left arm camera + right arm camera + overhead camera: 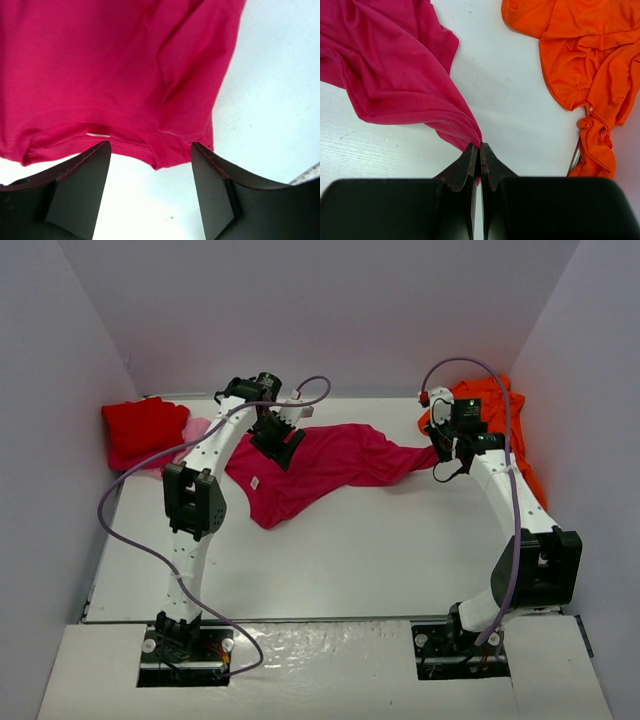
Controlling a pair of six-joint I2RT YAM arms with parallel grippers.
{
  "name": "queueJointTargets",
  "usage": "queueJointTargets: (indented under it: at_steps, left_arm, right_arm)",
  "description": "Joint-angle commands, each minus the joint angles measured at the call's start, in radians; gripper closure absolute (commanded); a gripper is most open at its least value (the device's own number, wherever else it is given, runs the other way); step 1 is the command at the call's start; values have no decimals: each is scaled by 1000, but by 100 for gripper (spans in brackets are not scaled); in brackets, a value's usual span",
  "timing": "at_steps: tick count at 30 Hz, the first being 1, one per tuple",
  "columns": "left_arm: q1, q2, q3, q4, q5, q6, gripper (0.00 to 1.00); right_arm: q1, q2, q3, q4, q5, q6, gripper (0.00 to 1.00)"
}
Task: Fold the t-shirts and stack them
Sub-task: Flatten out the tshirt
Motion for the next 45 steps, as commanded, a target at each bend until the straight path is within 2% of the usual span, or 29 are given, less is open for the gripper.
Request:
queueJointTargets:
  at_steps: [1,7,19,21,25,26,28,32,36,41,43,44,45]
  left_arm:
    - [6,5,7,-92,98,-20,38]
    - [5,87,-4,-156,193,-9,37]
    - [9,191,5,-204,212,2,37]
    - [9,194,12,-204,206,-4,46]
    - [5,165,49,-210,176,5,87]
    - [2,149,54,-206,165,7,94]
    - [-12,91,71,-210,145,15,100]
    - [-72,19,124,-251,76,43,100]
    - [-212,-78,101,-270,-2,73,100]
    - [-426,-190,-75,-256,-61,126,100]
    - [-504,-206,-164,-244,-40,147,99]
    - [-539,-206,-222,-245,-5,159,98]
    - [-570,-204,-276,-241,28,170,87]
  right_arm:
    - [11,-35,8,40,-16,-4,100]
    - [19,-36,3,40,-14,-2,100]
    - [26,-47,-18,40,11,-11,100]
    - [28,-47,-18,40,13,-12,100]
    - [30,-45,-19,40,29,-20,100]
    - [30,-42,-21,41,33,-24,100]
    - [29,-35,-24,41,41,-30,100]
    - [31,-13,-20,43,46,-32,100]
    - [32,5,-14,50,50,-28,100]
    - [35,19,-22,57,62,-33,100]
    - [36,23,-27,57,64,-36,100]
    - [36,23,-28,56,66,-37,100]
    - [36,22,-31,55,66,-38,100]
